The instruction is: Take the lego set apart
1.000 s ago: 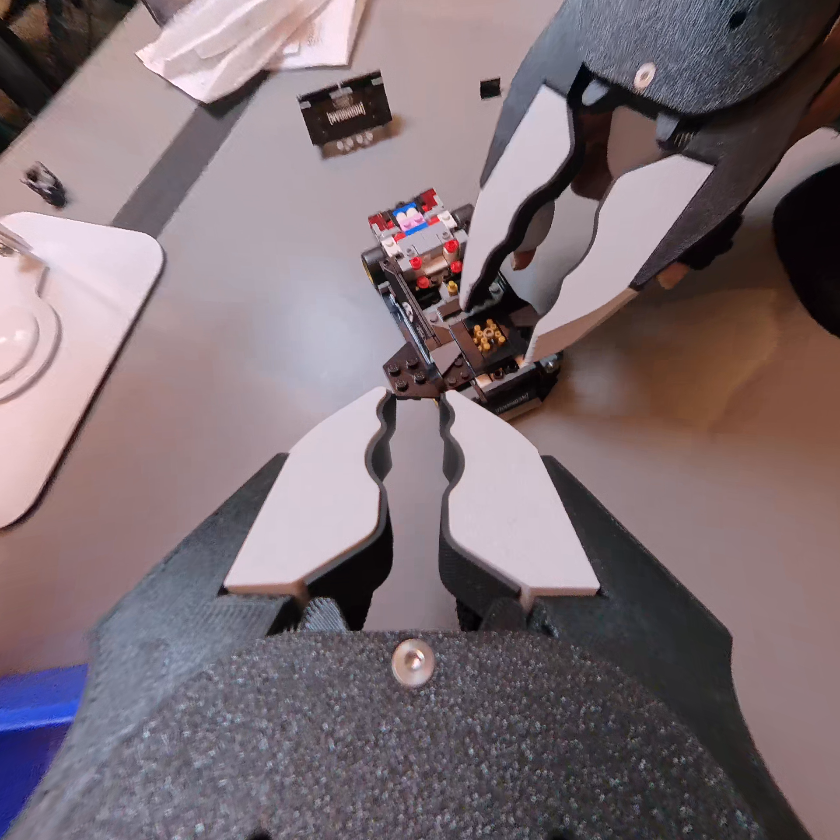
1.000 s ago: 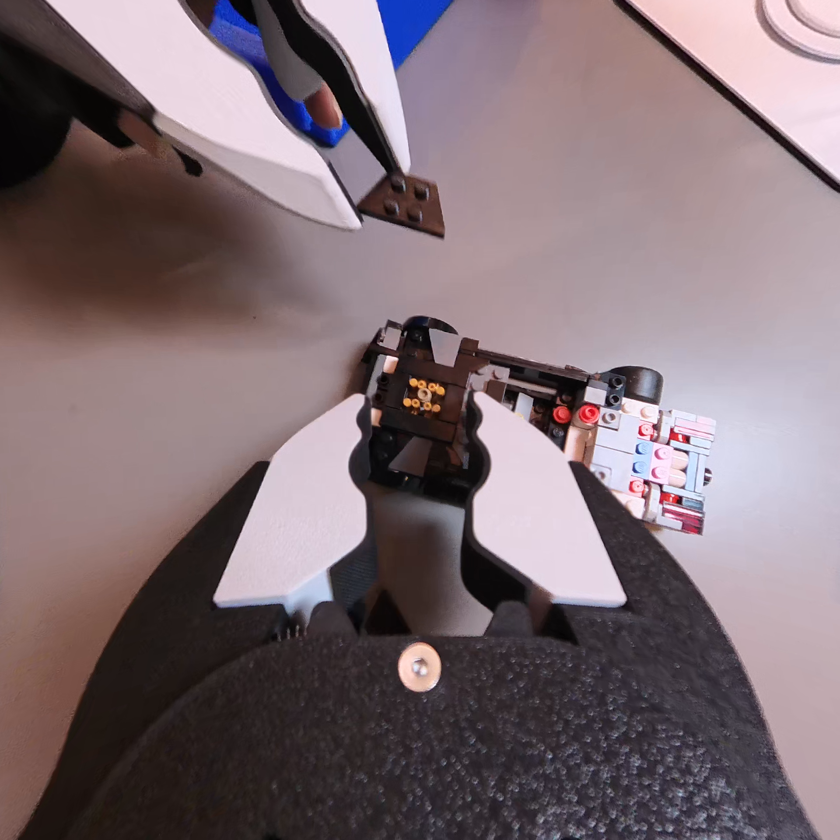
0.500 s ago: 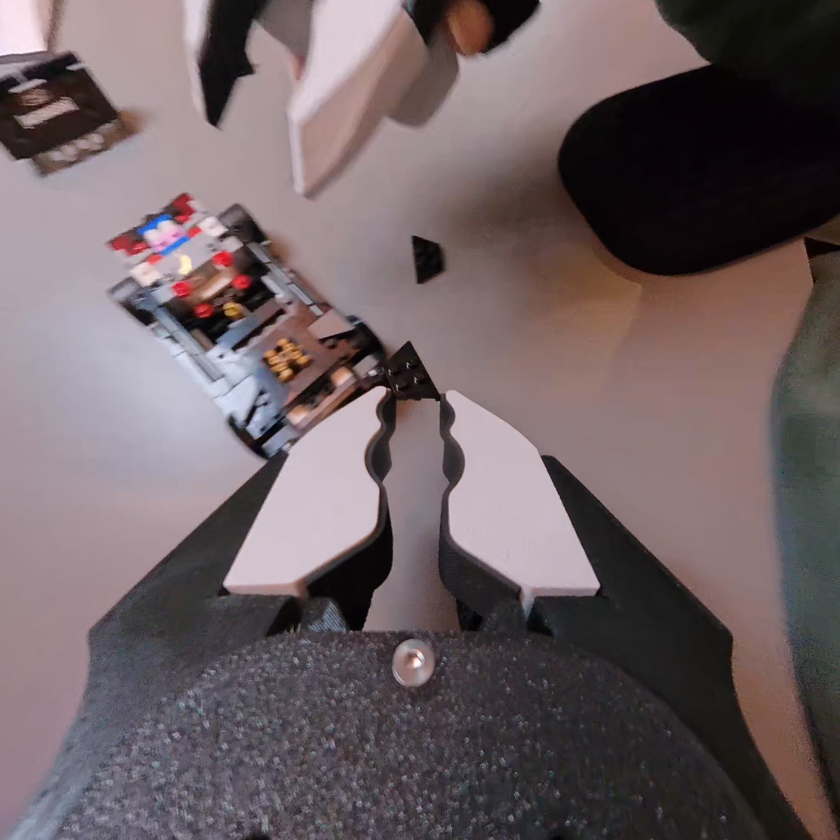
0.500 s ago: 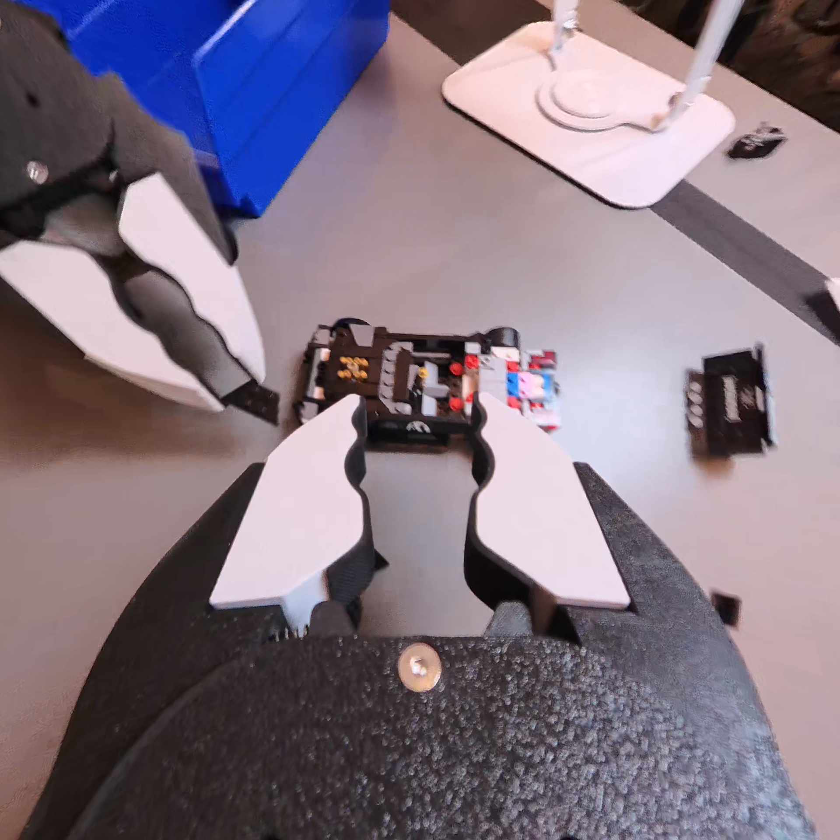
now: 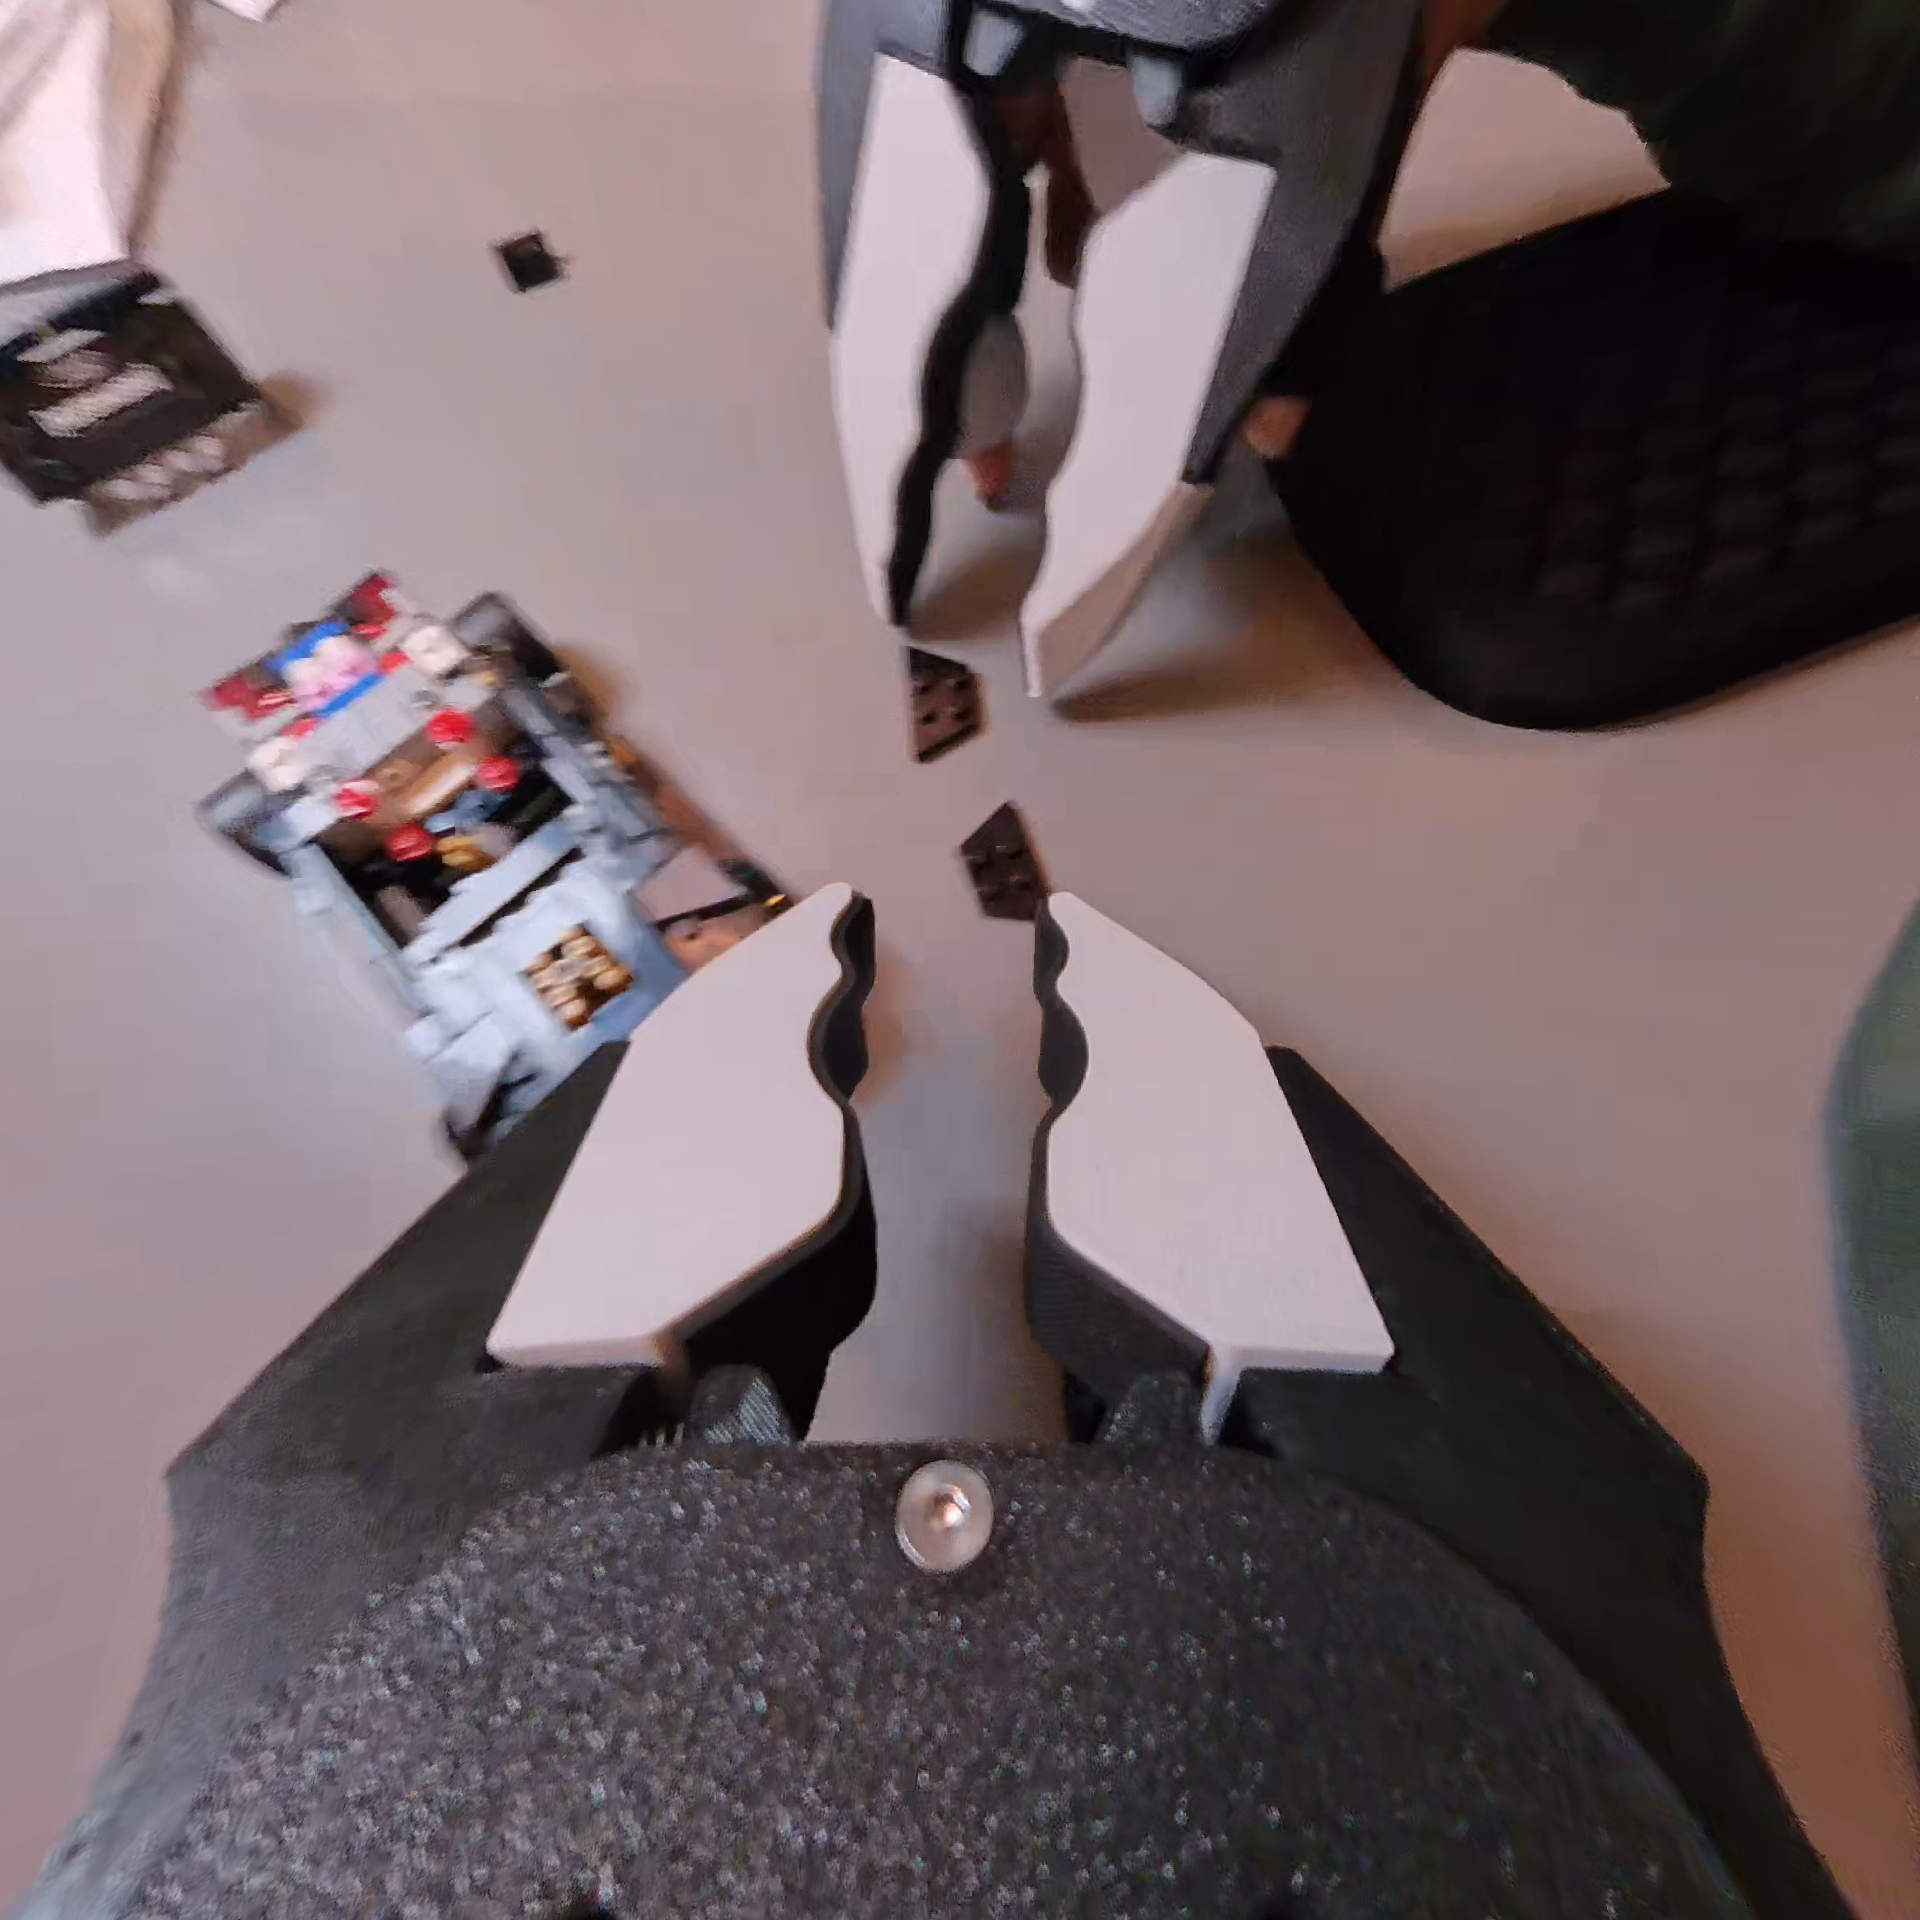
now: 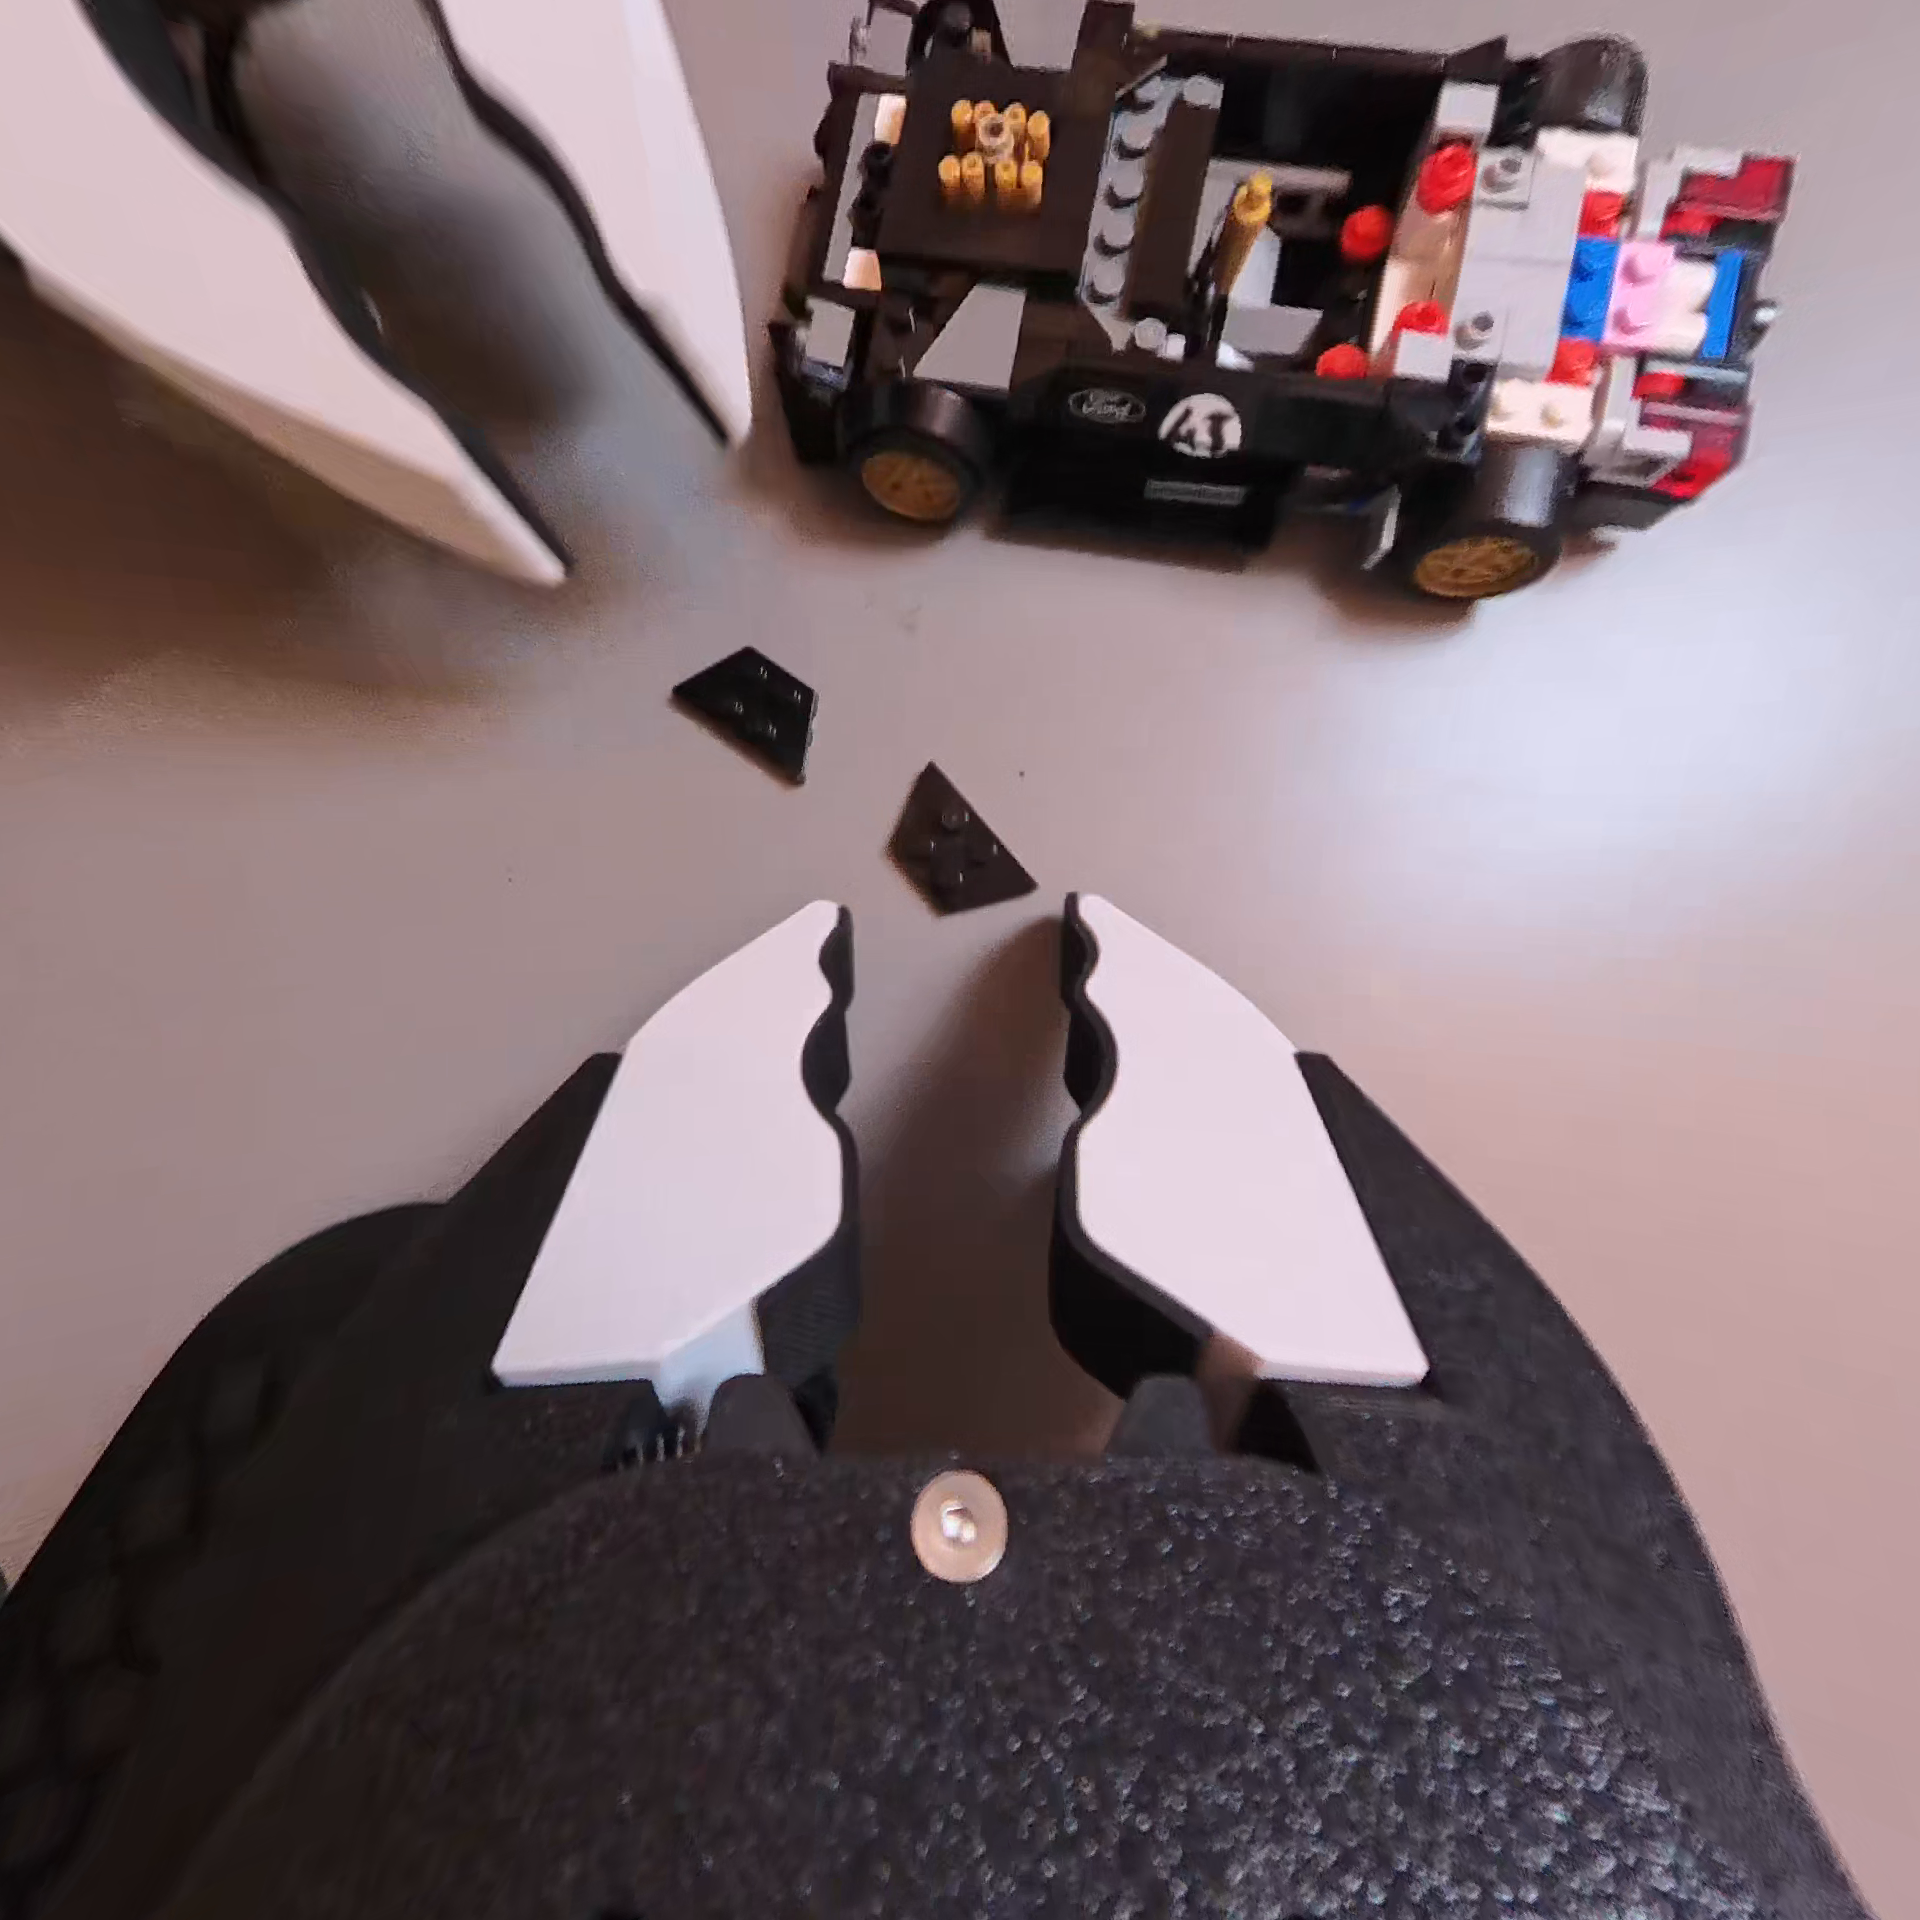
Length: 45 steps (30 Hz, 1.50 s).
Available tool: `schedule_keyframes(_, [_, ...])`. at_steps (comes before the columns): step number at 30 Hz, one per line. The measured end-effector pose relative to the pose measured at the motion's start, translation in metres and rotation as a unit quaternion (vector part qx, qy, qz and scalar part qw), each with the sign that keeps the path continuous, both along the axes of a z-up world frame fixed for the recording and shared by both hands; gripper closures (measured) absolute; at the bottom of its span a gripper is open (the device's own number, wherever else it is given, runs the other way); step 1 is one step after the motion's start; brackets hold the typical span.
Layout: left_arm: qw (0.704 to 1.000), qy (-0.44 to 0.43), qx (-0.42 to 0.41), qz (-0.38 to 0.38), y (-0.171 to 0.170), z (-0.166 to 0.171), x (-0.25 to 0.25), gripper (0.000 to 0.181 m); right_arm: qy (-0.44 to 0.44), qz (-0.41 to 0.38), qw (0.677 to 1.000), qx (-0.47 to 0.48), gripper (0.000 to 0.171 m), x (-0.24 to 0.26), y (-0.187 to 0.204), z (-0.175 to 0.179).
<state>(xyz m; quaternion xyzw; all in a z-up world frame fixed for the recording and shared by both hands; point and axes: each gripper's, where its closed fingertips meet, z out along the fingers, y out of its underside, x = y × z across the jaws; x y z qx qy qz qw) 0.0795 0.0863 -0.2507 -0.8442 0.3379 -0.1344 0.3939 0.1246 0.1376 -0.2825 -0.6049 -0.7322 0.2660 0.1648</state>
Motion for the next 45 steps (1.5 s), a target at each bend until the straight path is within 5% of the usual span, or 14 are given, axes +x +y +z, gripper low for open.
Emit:
schedule_keyframes(4, [0.999, 0.019, 0.008, 0.045, 0.003, 0.015, -0.042, 0.154, 0.0, 0.018, 1.0, 0.004, 0.151, -0.01, -0.009, 0.0])
schedule_keyframes(11, [0.995, 0.049, -0.035, 0.085, -0.003, 0.0, -0.086, 0.154, 0.01, 0.088, 0.996, 0.014, 0.153, -0.019, -0.039, 0.001])
schedule_keyframes(21, [0.992, 0.006, -0.025, 0.125, 0.011, -0.013, -0.095, 0.16, 0.147, 0.039, 0.988, 0.025, 0.147, -0.081, -0.005, 0.056])
schedule_keyframes(28, [0.991, -0.008, -0.004, 0.131, 0.017, -0.015, -0.097, 0.161, 0.08, 0.086, 0.992, 0.037, 0.144, -0.104, 0.008, 0.044])
schedule_keyframes(39, [0.994, 0.007, 0.025, 0.105, 0.019, -0.018, -0.091, 0.171, 0.067, 0.063, 0.995, 0.046, 0.14, -0.071, 0.018, 0.027])
schedule_keyframes(45, [0.992, -0.054, 0.037, 0.111, 0.025, -0.005, -0.085, 0.171, 0.079, 0.08, 0.992, 0.052, 0.137, -0.075, 0.011, 0.029])
